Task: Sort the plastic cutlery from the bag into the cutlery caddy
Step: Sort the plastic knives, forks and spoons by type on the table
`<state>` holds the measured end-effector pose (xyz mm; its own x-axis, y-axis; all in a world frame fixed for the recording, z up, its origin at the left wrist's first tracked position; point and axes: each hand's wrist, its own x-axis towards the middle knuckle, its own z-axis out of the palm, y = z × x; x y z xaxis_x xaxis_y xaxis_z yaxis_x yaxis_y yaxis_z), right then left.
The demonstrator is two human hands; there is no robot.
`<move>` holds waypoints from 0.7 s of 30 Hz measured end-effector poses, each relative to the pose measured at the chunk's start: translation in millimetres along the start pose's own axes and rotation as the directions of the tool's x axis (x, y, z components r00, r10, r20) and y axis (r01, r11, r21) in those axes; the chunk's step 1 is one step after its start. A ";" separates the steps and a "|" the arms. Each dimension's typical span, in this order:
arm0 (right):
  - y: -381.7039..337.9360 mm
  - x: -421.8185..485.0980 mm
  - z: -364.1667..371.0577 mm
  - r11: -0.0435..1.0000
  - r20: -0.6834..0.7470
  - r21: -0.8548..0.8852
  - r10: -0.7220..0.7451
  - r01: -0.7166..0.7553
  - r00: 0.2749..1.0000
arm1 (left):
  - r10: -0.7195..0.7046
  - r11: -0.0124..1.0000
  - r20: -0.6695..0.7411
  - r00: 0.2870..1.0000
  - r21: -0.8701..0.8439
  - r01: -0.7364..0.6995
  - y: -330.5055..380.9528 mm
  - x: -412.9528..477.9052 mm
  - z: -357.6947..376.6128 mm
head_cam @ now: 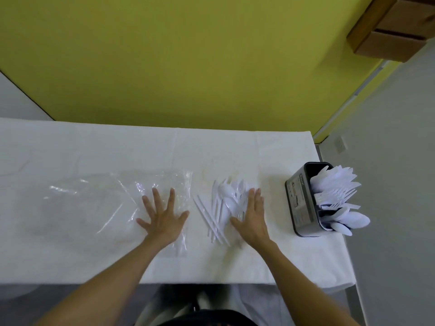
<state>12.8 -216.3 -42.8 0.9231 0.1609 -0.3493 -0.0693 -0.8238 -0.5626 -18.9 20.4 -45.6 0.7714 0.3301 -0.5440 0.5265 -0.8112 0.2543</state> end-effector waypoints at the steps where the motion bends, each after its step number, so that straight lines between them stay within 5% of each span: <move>1: -4.3 0.6 2.3 0.998 -0.013 -0.049 -0.050 0.050 0.999 | -0.014 1.000 -0.013 1.000 -0.014 0.014 -7.4 3.5 -4.3; 8: 1.5 5.0 13.2 0.974 -0.065 -0.181 -0.151 0.137 0.986 | 0.059 0.997 -0.115 0.992 -0.038 -0.064 -16.7 4.7 -6.7; 13: 7.6 -5.0 10.0 0.999 -0.150 0.018 0.046 -0.044 0.988 | 0.342 0.939 -0.371 0.863 0.095 -0.331 12.4 -17.8 19.0; 18: 9.7 -11.9 8.7 0.987 -0.063 0.111 -0.105 0.112 0.992 | 0.642 0.767 -0.163 0.749 0.118 -0.631 36.3 -32.5 44.9; 21: 15.9 -9.2 4.1 0.977 -0.265 0.210 0.076 -0.020 0.961 | 0.646 0.763 -0.082 0.759 0.092 -0.640 36.4 -25.4 48.0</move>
<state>1.6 -228.7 -51.6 0.9823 -0.0522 -0.1801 -0.1653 -0.6940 -0.7007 -36.5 -40.6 -60.9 0.9548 -0.2343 -0.1827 -0.1249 -0.8745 0.4687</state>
